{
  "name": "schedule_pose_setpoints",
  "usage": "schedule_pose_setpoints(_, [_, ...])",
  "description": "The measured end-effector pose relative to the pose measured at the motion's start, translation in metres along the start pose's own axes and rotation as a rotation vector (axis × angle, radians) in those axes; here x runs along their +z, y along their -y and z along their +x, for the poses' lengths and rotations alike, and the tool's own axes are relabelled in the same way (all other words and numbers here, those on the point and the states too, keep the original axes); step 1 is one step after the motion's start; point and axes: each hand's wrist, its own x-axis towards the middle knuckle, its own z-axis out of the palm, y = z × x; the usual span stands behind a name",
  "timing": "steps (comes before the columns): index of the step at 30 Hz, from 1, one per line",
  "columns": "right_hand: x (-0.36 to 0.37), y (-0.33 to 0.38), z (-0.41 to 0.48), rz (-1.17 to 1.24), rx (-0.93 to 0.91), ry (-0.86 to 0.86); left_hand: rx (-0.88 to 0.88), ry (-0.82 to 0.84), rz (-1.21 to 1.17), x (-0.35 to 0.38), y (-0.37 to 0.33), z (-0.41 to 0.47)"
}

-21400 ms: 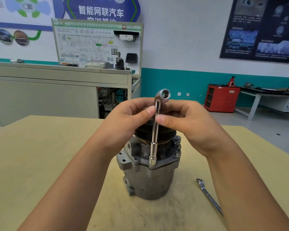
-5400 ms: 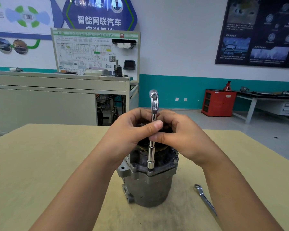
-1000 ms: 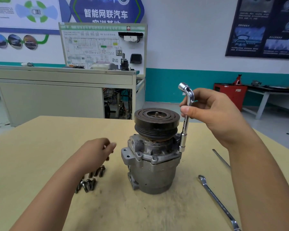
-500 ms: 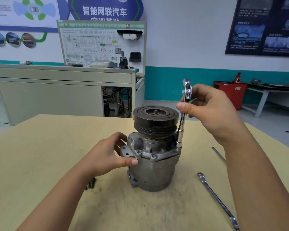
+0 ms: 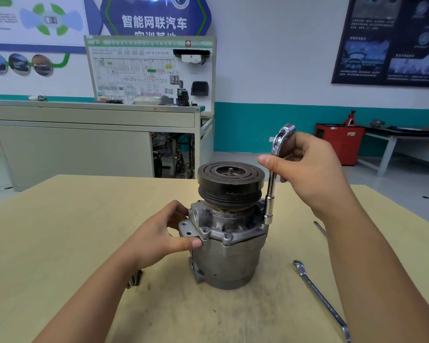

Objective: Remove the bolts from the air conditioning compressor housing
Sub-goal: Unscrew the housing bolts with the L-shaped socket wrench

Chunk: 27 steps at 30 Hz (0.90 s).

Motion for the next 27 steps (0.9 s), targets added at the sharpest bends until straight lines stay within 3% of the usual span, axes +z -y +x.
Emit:
schedule_pose_setpoints(10, [0.007, 0.004, -0.003, 0.031, 0.041, -0.006, -0.005, -0.048, -0.054, 0.000, 0.015, 0.002])
schedule_pose_setpoints(19, [0.016, 0.009, -0.007, 0.089, 0.048, 0.041, -0.014, -0.211, 0.000, 0.005, 0.025, 0.010])
schedule_pose_setpoints(27, [0.025, 0.013, -0.010, 0.107, 0.047, 0.113, 0.014, -0.180, -0.091, 0.005, 0.024, 0.014])
